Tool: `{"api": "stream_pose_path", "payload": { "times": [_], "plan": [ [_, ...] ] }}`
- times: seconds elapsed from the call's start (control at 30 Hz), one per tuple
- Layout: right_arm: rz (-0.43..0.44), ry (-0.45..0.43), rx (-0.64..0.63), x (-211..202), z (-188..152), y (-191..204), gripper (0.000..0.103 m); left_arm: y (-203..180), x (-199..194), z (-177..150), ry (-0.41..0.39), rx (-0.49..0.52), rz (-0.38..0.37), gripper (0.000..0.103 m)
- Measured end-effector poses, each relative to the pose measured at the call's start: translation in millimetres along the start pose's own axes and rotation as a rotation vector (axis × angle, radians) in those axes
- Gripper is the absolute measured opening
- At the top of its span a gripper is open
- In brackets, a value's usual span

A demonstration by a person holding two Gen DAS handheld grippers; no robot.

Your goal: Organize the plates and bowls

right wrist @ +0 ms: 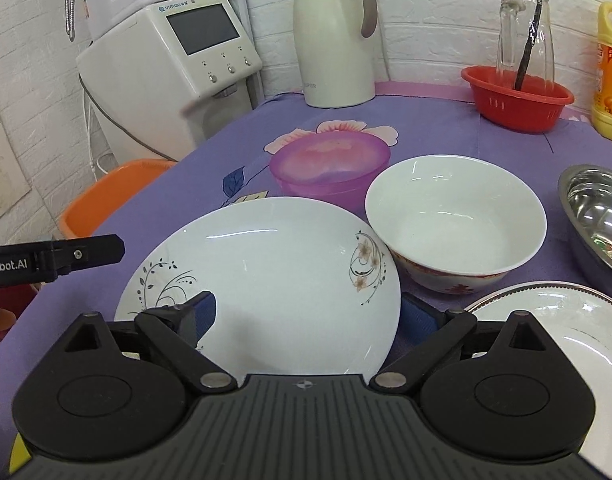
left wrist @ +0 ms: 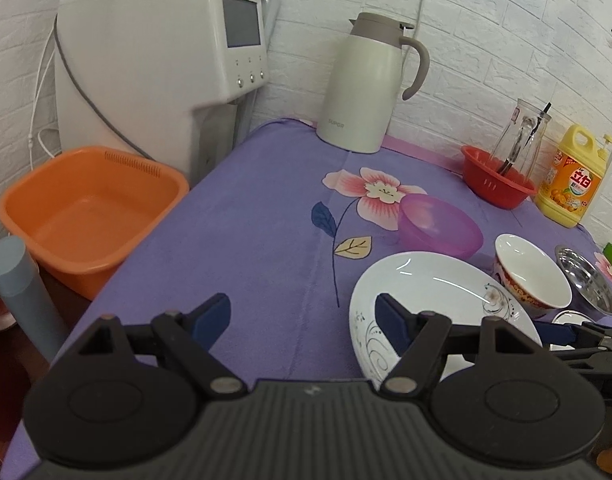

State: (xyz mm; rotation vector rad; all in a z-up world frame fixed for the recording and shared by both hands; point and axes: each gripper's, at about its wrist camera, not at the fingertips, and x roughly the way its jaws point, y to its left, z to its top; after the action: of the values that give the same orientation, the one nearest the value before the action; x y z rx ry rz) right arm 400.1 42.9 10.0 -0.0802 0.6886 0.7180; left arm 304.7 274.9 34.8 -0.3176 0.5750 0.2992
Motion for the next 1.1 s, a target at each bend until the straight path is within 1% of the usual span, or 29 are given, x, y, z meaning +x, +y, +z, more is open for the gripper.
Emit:
{"api": "stream_pose_path", "payload": {
  "times": [0.03, 0.13, 0.2, 0.3, 0.57, 0.63, 0.7, 0.87, 1.03, 1.1],
  "plan": [
    [0.001, -0.002, 0.001, -1, 0, 2, 0.103, 0, 1, 1, 0.001, -0.009, 0.000, 0.072],
    [0.040, -0.001, -0.005, -1, -3, 4, 0.103, -6, 8, 4, 0.017, -0.020, -0.002, 0.072],
    [0.015, -0.001, 0.007, 2, -6, 1, 0.103, -11, 15, 3, 0.032, -0.015, -0.003, 0.072],
    [0.009, -0.013, -0.014, 4, -6, 4, 0.103, -17, 28, 0, 0.064, -0.024, -0.002, 0.072],
    [-0.016, -0.024, -0.071, 9, -8, 4, 0.103, -24, 47, -8, 0.144, 0.051, 0.036, 0.072],
    [-0.019, -0.025, -0.083, 10, -8, 5, 0.103, -26, 49, -9, 0.138, 0.063, 0.047, 0.072],
    [-0.022, -0.030, -0.101, 11, -10, 7, 0.103, -27, 50, -7, 0.139, 0.067, 0.041, 0.072],
    [-0.065, -0.023, -0.164, 15, -13, 15, 0.103, -28, 51, -7, 0.136, 0.077, 0.035, 0.072],
    [-0.065, -0.037, -0.166, 14, -15, 14, 0.103, -31, 51, -9, 0.131, 0.088, 0.027, 0.072],
    [-0.068, -0.040, -0.165, 14, -15, 15, 0.103, -34, 50, -10, 0.127, 0.103, 0.005, 0.069]
  ]
}}
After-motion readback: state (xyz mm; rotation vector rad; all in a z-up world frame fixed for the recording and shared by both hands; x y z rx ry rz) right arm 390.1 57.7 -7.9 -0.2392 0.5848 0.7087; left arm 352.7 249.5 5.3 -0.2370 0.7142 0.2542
